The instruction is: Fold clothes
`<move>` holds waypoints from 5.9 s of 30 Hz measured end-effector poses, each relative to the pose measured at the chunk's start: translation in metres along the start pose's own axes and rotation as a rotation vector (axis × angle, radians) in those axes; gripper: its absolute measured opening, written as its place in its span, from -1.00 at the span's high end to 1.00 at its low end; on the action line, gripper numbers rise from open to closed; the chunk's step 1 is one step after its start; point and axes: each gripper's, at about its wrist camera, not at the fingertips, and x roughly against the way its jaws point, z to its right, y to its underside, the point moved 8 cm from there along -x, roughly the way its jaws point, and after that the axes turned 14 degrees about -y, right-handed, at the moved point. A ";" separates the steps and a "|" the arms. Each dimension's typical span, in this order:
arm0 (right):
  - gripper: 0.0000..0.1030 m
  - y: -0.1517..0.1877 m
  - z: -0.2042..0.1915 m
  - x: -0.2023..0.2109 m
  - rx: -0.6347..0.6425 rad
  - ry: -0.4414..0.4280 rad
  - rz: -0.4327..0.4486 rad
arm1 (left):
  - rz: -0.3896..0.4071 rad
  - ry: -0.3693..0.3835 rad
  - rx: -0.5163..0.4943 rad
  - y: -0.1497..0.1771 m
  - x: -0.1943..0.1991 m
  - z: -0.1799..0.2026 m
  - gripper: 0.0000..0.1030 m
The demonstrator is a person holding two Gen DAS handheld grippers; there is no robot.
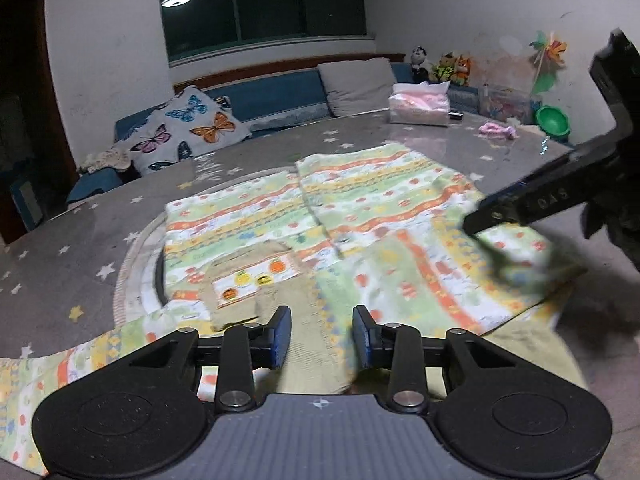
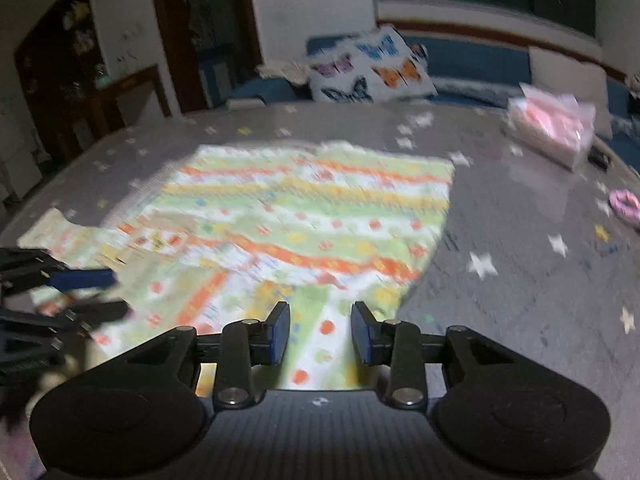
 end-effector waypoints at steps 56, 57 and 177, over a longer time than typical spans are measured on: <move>0.17 0.013 -0.147 -0.055 0.318 -0.140 -0.108 | -0.124 -0.552 0.508 0.081 0.035 -0.239 -0.02; 0.16 0.013 -0.147 -0.054 0.313 -0.143 -0.106 | -0.134 -0.569 0.521 0.085 0.035 -0.246 -0.03; 0.77 -0.004 -0.035 0.005 -0.019 0.028 0.054 | -0.027 -0.148 0.135 0.023 0.063 -0.106 0.32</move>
